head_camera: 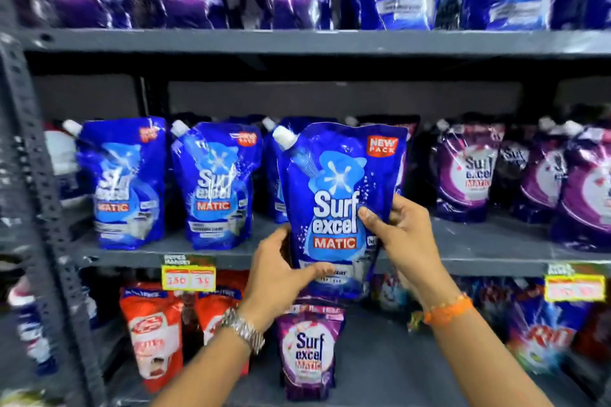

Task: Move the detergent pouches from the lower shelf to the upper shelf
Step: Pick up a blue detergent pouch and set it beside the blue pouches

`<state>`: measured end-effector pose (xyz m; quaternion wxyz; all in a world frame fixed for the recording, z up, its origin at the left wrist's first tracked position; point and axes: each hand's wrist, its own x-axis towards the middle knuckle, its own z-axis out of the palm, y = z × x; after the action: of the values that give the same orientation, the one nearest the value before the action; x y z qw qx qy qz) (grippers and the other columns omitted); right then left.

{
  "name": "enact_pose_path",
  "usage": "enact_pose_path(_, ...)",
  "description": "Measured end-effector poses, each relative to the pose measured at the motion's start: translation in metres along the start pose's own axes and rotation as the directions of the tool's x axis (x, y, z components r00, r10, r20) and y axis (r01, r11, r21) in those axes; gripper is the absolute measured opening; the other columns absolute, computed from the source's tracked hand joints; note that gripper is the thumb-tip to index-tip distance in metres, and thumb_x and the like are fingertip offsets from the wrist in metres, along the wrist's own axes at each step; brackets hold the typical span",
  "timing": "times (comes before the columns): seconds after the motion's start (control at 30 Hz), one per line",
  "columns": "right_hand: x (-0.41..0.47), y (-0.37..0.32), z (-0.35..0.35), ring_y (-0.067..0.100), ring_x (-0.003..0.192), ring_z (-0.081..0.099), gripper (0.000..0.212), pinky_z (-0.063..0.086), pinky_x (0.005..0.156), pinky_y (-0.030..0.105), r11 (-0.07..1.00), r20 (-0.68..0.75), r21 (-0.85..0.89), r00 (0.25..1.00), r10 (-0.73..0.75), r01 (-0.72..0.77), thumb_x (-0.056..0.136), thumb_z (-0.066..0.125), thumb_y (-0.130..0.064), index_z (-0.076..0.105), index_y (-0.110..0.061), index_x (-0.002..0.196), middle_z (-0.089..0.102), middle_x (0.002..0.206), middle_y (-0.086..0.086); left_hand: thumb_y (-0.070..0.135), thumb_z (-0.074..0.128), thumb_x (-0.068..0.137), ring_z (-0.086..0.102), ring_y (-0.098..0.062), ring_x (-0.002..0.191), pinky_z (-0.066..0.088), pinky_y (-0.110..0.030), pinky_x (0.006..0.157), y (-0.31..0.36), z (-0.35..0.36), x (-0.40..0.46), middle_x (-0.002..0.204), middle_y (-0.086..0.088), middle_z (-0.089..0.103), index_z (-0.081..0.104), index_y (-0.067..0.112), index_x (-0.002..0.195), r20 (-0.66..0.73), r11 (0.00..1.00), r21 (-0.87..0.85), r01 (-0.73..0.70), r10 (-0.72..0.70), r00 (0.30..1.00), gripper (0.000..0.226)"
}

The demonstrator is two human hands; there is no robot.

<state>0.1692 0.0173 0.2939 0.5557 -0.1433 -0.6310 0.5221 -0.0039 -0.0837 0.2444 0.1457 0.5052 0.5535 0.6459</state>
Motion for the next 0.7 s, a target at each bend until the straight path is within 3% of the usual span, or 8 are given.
enact_pose_path(0.13,0.044,0.016,0.020,0.007,0.075,0.078,0.020,0.060,0.061,0.021,0.999,-0.014,-0.010,0.999,0.041,-0.041,0.089,0.070,0.003,0.070,-0.003,0.108,0.082,0.083,-0.006,0.034,0.097,0.045,0.076,-0.013,0.097,0.061,-0.042,0.089,-0.002,-0.011,0.041,0.105,0.003,0.079,0.067,0.024,0.108,-0.016,0.996,0.027,0.079,-0.079,0.997,0.071)
enact_pose_path(0.23,0.065,0.031,0.026,0.006,0.075,0.078,0.025,0.060,0.060,0.020,0.995,-0.013,-0.058,0.997,0.077,-0.078,0.089,0.072,-0.001,0.069,0.002,0.113,0.080,0.099,0.008,0.005,0.094,0.054,0.073,-0.023,0.105,0.059,-0.045,0.093,-0.012,-0.011,0.061,0.111,-0.008,0.076,0.066,0.014,0.110,-0.027,0.987,-0.014,0.160,-0.161,0.987,0.064)
enact_pose_path(0.3,0.075,0.036,0.027,0.004,0.074,0.078,0.031,0.060,0.059,0.018,0.991,-0.007,-0.087,0.995,0.104,-0.104,0.089,0.073,-0.004,0.067,0.004,0.118,0.080,0.099,0.008,-0.005,0.091,0.056,0.071,-0.028,0.109,0.058,-0.046,0.094,-0.016,-0.010,0.072,0.116,-0.014,0.074,0.064,0.008,0.115,-0.032,0.975,-0.062,0.213,-0.215,0.976,0.066)
enact_pose_path(0.4,0.087,0.041,0.030,0.007,0.076,0.078,0.035,0.061,0.060,0.021,0.988,0.007,-0.080,0.991,0.134,-0.134,0.090,0.073,-0.005,0.064,0.004,0.123,0.079,0.104,0.010,-0.008,0.089,0.058,0.070,-0.028,0.109,0.057,-0.049,0.095,-0.021,-0.009,0.086,0.119,-0.015,0.072,0.060,0.004,0.121,-0.035,0.966,-0.080,0.247,-0.250,0.968,0.070)
enact_pose_path(0.5,0.094,0.045,0.032,0.020,0.091,0.078,0.038,0.064,0.068,0.028,0.982,0.019,-0.116,0.988,0.151,-0.148,0.090,0.073,-0.007,0.062,0.003,0.125,0.075,0.117,0.017,-0.008,0.088,0.060,0.069,-0.027,0.107,0.057,-0.049,0.095,-0.026,-0.009,0.093,0.119,-0.016,0.072,0.060,0.006,0.119,-0.022,0.958,-0.099,0.268,-0.271,0.962,0.067)
enact_pose_path(0.7,0.093,0.051,0.032,0.020,0.089,0.077,0.040,0.064,0.067,0.028,0.985,0.021,-0.097,0.990,0.142,-0.139,0.089,0.075,-0.011,0.061,0.001,0.125,0.076,0.115,0.015,-0.010,0.084,0.065,0.067,-0.026,0.111,0.055,-0.048,0.097,-0.029,-0.012,0.098,0.123,-0.015,0.069,0.054,0.005,0.128,0.025,0.957,-0.113,0.266,-0.264,0.964,0.072)
